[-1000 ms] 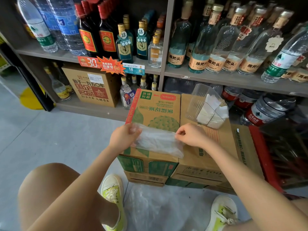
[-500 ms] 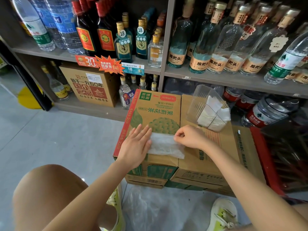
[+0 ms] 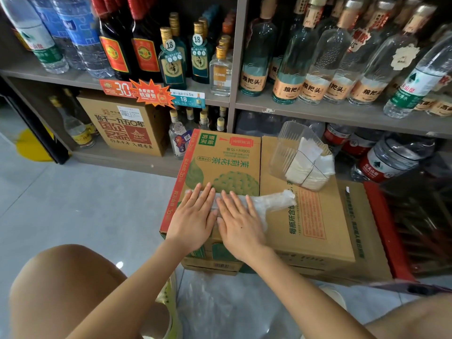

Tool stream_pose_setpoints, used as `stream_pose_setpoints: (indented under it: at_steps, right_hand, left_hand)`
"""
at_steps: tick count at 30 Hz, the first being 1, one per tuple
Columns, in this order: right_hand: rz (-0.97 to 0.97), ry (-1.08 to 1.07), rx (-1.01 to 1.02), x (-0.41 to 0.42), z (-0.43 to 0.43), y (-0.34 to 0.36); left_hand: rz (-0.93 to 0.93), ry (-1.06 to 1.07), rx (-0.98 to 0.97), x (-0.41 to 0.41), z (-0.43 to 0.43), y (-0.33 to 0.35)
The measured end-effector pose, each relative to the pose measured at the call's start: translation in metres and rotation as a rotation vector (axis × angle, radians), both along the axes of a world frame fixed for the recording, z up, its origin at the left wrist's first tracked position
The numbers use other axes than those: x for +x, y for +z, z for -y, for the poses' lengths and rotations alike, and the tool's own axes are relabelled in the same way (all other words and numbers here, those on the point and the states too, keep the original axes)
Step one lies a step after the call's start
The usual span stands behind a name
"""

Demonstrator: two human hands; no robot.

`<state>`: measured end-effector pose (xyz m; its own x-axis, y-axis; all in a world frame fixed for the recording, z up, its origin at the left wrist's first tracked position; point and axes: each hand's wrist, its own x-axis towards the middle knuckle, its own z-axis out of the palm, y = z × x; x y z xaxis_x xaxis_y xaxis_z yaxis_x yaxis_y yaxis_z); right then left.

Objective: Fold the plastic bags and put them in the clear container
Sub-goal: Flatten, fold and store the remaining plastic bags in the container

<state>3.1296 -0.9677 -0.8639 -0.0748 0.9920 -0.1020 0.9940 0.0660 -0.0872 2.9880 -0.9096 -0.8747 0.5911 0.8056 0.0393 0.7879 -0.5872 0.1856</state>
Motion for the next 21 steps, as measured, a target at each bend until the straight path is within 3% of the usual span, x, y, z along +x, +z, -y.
stream_pose_setpoints:
  at_steps: [7, 13, 16, 21]
  right_hand:
    - [0.086, -0.25, -0.086, 0.07, 0.032, 0.004]
    - [0.118, -0.308, -0.049, 0.101, 0.046, 0.007]
    - [0.062, -0.186, 0.221, 0.095, 0.046, 0.009]
    - [-0.08, 0.196, 0.386, 0.077, 0.042, -0.001]
  left_hand:
    - [-0.023, 0.022, -0.023, 0.001, 0.0, -0.003]
    - [-0.057, 0.01, -0.024, 0.0, 0.0, -0.002]
    - [-0.051, 0.011, -0.029, -0.001, -0.002, -0.001]
    - [0.153, 0.043, -0.134, -0.002, -0.001, 0.007]
